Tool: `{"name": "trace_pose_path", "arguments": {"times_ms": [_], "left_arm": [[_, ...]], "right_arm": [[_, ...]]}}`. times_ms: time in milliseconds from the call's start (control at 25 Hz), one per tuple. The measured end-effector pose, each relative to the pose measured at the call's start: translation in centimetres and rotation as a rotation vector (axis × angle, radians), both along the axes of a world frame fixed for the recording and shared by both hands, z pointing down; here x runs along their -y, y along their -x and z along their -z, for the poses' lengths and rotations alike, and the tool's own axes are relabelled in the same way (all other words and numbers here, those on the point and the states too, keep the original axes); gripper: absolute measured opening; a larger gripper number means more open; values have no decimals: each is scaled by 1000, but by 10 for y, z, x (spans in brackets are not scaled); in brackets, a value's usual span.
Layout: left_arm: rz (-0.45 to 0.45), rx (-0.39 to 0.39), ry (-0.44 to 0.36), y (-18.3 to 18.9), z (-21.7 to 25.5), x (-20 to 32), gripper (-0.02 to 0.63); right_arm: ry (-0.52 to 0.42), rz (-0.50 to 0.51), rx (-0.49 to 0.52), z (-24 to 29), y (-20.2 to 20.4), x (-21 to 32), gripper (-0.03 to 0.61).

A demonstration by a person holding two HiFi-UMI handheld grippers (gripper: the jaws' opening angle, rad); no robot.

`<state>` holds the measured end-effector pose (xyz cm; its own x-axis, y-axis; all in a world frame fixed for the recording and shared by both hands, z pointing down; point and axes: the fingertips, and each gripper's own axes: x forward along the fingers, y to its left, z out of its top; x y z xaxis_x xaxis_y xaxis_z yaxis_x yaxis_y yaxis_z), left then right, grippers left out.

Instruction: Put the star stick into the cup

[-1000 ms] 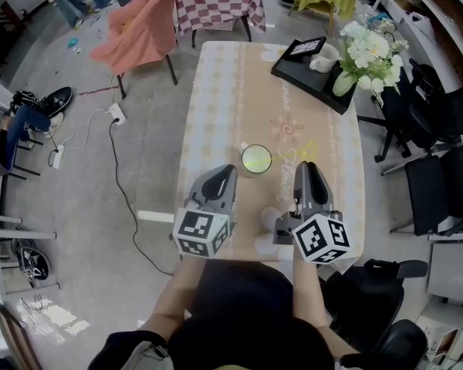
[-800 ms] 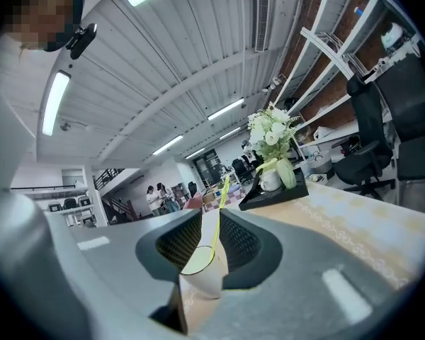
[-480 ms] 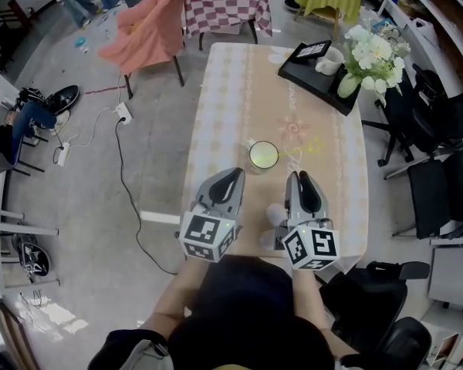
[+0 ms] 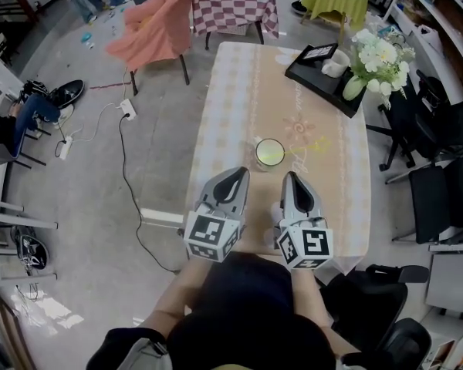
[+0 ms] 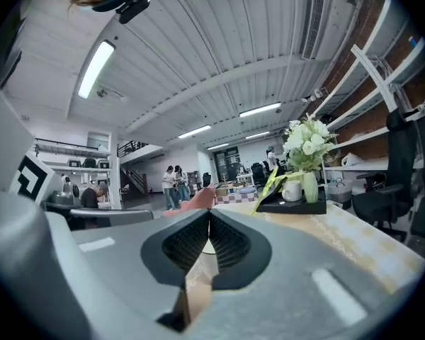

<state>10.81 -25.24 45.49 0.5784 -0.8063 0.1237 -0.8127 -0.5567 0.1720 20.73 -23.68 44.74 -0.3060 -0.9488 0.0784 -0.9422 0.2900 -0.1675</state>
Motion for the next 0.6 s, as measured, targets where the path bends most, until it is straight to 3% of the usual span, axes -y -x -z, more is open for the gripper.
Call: {"name": "trace_pose_path", "arguments": {"times_ms": [440,600], "left_arm": [[17,3,-61,8,6,-2,15],[25,7,-84,12,7,-1,15]], "right_arm": [[-50,45,-95,4,17,-4,3],[-57,33,-72,4,13,-4,3]]}}
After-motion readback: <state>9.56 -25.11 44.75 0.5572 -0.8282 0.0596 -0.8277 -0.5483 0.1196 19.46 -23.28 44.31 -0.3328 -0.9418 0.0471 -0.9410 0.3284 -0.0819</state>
